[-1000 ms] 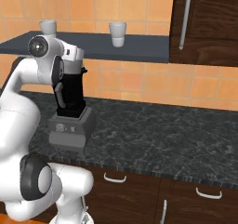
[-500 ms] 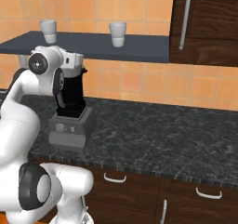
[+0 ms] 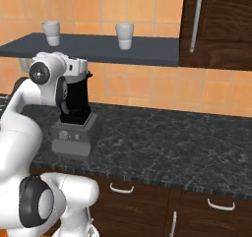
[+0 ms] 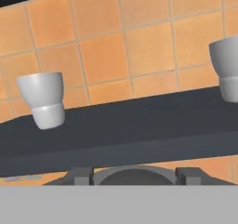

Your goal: Close the lid blender by securely placing the lid on top.

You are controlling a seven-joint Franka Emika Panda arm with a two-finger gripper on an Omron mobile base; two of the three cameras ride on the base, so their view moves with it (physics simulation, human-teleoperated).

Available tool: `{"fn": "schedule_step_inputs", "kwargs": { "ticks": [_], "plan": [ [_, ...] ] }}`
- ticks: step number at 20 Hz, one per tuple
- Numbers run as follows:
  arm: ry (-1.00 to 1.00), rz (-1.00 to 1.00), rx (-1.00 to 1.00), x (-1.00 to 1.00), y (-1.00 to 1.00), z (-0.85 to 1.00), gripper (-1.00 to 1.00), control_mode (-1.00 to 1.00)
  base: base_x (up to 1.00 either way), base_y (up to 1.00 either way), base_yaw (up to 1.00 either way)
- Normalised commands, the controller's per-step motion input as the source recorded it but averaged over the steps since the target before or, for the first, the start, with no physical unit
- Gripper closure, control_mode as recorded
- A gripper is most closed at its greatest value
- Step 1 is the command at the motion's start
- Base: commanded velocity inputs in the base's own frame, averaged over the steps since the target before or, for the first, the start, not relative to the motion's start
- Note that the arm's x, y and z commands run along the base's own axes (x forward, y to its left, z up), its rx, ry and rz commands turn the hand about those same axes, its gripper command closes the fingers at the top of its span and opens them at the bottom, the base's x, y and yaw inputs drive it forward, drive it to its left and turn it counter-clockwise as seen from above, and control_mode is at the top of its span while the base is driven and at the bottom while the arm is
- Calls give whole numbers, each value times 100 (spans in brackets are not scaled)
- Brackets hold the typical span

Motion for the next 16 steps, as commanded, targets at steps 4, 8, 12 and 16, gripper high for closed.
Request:
{"fn": "schedule_step_inputs", "kwargs": {
  "ticks": [4, 8, 12, 16],
  "plan": [
    [0, 0, -12, -3, 9, -41, 100, -100, 0, 0, 0],
    [0, 0, -18, -1, 19, -41, 100, -100, 0, 0, 0],
    [1, 0, -14, 0, 21, -34, -100, -100, 0, 0, 0],
    [0, 0, -2, 0, 20, -4, -100, -100, 0, 0, 0]
  ]
}}
